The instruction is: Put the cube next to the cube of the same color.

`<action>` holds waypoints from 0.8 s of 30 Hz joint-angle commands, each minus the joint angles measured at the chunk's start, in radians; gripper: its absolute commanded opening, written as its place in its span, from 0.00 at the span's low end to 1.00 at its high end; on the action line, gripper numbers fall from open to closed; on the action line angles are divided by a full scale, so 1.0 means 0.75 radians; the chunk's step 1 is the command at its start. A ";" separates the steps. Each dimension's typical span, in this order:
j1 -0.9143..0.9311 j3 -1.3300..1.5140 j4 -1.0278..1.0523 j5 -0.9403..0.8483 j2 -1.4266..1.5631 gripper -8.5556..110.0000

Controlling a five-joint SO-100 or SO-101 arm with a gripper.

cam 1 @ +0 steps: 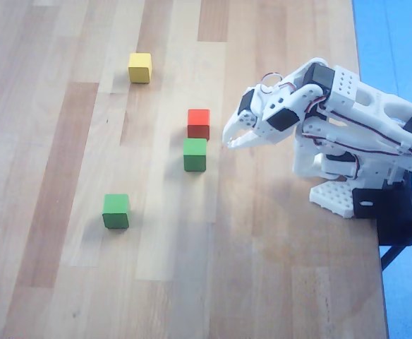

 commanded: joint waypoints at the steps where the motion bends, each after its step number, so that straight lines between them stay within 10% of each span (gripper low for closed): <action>1: -0.016 -0.031 -0.002 -0.006 0.018 0.07; 13: -0.018 -0.814 -0.235 0.008 -0.877 0.07; 24: -0.020 -1.352 0.164 -0.020 -1.569 0.10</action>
